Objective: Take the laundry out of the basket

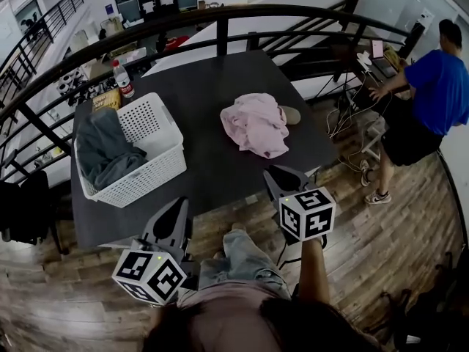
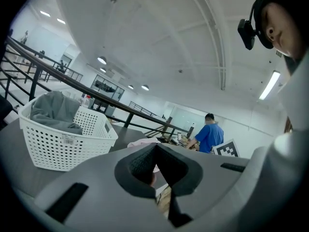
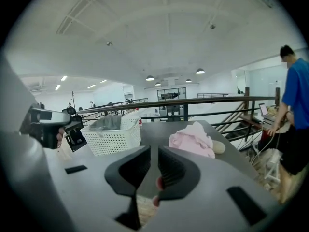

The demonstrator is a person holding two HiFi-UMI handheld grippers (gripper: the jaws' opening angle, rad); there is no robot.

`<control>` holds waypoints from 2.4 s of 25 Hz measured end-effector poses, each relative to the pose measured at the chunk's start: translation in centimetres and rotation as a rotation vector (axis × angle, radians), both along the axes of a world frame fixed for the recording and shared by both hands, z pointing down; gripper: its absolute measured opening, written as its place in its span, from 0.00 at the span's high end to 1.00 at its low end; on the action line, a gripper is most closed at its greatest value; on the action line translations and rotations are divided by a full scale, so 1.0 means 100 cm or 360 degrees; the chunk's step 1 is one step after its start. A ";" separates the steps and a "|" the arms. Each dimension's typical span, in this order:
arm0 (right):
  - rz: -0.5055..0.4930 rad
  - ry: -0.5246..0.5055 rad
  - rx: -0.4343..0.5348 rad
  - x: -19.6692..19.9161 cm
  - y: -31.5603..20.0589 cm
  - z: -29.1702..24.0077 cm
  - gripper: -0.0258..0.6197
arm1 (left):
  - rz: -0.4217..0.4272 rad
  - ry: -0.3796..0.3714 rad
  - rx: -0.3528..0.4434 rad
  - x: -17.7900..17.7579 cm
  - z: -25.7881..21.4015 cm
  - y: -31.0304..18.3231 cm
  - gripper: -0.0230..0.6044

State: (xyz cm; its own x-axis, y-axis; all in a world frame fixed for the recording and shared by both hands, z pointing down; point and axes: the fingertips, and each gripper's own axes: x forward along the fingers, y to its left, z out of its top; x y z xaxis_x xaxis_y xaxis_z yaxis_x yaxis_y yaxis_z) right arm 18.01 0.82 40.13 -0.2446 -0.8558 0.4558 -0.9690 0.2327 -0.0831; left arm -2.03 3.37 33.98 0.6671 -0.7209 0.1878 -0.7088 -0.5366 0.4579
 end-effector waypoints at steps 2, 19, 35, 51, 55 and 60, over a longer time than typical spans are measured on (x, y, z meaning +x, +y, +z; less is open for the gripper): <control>-0.0021 0.0015 0.0015 -0.007 0.003 -0.004 0.87 | -0.0022 0.0002 0.0007 -0.006 0.000 0.003 0.97; -0.0140 0.0030 0.0185 0.002 0.008 -0.050 0.93 | -0.0199 0.0007 0.0028 0.005 -0.004 0.014 0.97; -0.0326 -0.0173 0.0178 0.056 0.034 -0.066 0.93 | -0.0343 -0.0058 0.0014 0.078 -0.013 0.039 0.97; -0.0518 -0.0272 0.0223 0.091 0.039 -0.063 0.93 | -0.0525 -0.0033 0.0018 0.118 -0.013 0.059 0.97; -0.0554 -0.0307 0.0232 0.092 0.036 -0.064 0.93 | -0.0552 -0.0042 0.0030 0.119 -0.013 0.061 0.97; -0.0600 -0.0352 0.0242 0.084 0.032 -0.066 0.93 | -0.0602 -0.0056 0.0022 0.113 -0.017 0.059 0.97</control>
State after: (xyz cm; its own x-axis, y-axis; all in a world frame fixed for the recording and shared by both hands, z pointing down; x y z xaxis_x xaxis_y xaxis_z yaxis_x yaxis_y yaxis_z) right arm 26.43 4.00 33.50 -0.6286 -0.7418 0.2337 -0.7774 0.5908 -0.2158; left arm 9.24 9.27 32.29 0.3467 -0.9176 0.1945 -0.8731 -0.2400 0.4244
